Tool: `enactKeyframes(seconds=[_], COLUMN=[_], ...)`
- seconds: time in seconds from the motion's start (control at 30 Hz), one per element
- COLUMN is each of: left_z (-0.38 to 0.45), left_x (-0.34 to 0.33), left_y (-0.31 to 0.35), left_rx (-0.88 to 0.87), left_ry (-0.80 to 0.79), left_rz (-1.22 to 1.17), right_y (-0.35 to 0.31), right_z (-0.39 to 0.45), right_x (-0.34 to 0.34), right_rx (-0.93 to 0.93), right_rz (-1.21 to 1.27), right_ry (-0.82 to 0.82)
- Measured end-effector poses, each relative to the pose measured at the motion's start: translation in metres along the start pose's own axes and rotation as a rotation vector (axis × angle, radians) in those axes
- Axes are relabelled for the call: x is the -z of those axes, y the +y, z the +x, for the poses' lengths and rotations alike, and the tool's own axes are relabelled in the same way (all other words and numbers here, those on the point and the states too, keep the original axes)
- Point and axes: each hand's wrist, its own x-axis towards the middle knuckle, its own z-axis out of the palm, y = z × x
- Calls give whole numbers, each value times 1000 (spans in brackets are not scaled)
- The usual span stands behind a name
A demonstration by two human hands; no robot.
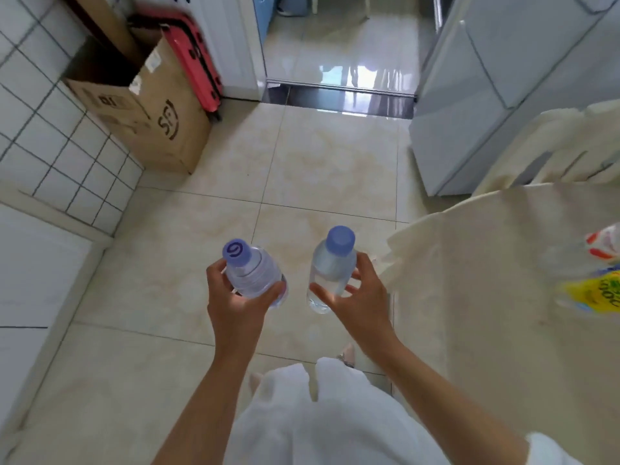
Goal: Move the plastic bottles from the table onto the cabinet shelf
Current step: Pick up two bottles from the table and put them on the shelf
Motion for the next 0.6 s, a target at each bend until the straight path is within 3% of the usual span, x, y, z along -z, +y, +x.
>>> enactKeyframes(seconds=[0.37, 0.6], left_z=[39, 60], left_x=[206, 294], left_y=[-86, -118], left_rx=[147, 212], left_ry=[320, 502], left_rz=[-36, -146], right_y=[-58, -92], right_z=[-44, -48], right_x=[-205, -310], right_rx=[52, 121], right_rz=[-27, -84], right_ry=[-344, -538])
